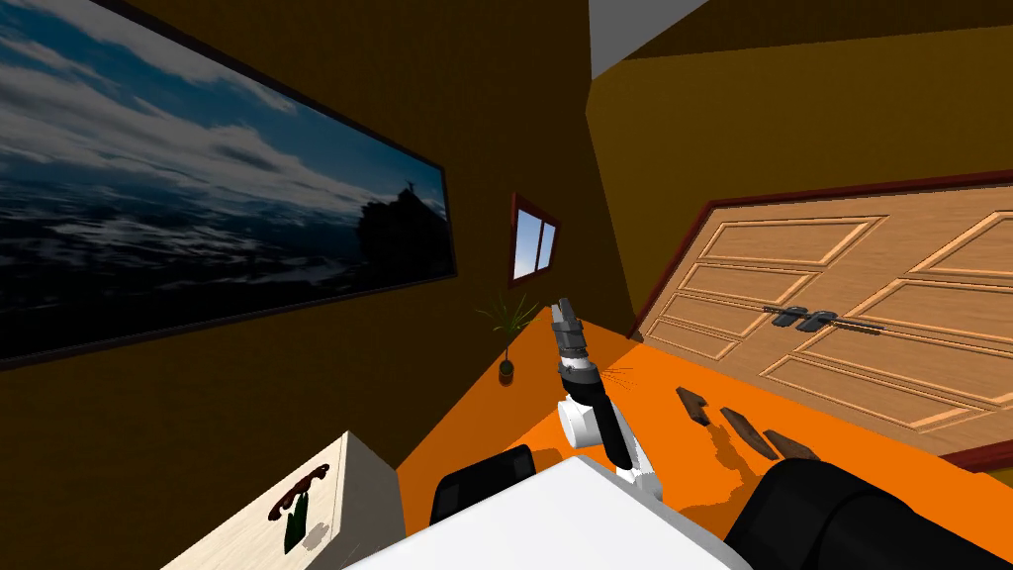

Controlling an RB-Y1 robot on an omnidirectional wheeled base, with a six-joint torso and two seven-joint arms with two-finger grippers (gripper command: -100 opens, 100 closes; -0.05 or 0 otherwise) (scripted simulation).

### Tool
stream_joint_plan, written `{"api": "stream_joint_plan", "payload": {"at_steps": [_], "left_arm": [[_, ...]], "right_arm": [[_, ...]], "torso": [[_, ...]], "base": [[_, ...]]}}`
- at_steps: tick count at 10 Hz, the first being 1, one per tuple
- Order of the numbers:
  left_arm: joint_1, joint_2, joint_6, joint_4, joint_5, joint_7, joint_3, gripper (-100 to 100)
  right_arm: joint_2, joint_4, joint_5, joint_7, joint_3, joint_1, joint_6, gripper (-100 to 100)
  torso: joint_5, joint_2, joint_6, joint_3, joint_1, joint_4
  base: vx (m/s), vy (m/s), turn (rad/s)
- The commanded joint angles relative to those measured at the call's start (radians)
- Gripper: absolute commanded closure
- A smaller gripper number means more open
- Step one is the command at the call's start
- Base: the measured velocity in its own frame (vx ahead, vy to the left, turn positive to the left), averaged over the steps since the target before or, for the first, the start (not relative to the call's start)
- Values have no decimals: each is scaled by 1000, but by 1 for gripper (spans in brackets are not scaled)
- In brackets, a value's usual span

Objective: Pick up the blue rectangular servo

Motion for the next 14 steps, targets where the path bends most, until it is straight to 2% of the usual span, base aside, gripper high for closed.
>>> {"api": "stream_joint_plan", "payload": {"at_steps": [1,2,3,6,8,9,10,13,14], "left_arm": [[3,34,17,38,-8,13,-17,-100],[-6,51,21,70,-13,18,-27,-100],[-6,51,21,76,-13,18,-27,-100],[-33,93,29,172,-25,31,-57,-100],[-33,93,29,173,-25,31,-57,-100],[-50,112,32,221,-31,36,-75,-100],[-50,112,32,221,-31,36,-75,-100],[-76,130,37,278,-36,41,-96,-100],[-79,119,28,284,-37,36,-89,-100]], "right_arm": [[0,0,0,0,0,0,0,0],[0,0,0,0,0,0,0,0],[0,0,0,0,0,0,0,0],[0,0,0,0,0,0,0,0],[0,0,0,0,0,0,0,0],[0,0,0,0,0,0,0,0],[0,0,0,0,0,0,0,0],[0,0,0,0,0,0,0,0],[0,0,0,0,0,0,0,0]], "torso": [[0,0,0,0,0,0],[0,0,0,0,0,0],[0,1,0,0,0,0],[0,1,0,0,0,0],[0,1,-1,1,1,0],[0,2,-1,1,1,0],[0,1,0,1,1,0],[0,1,0,1,1,0],[1,0,0,0,2,0]], "base": [[20,-22,-204],[18,-23,-188],[14,-14,-48],[14,-15,-141],[5,0,-18],[9,0,-164],[11,10,-105],[17,14,-97],[15,16,-26]]}}
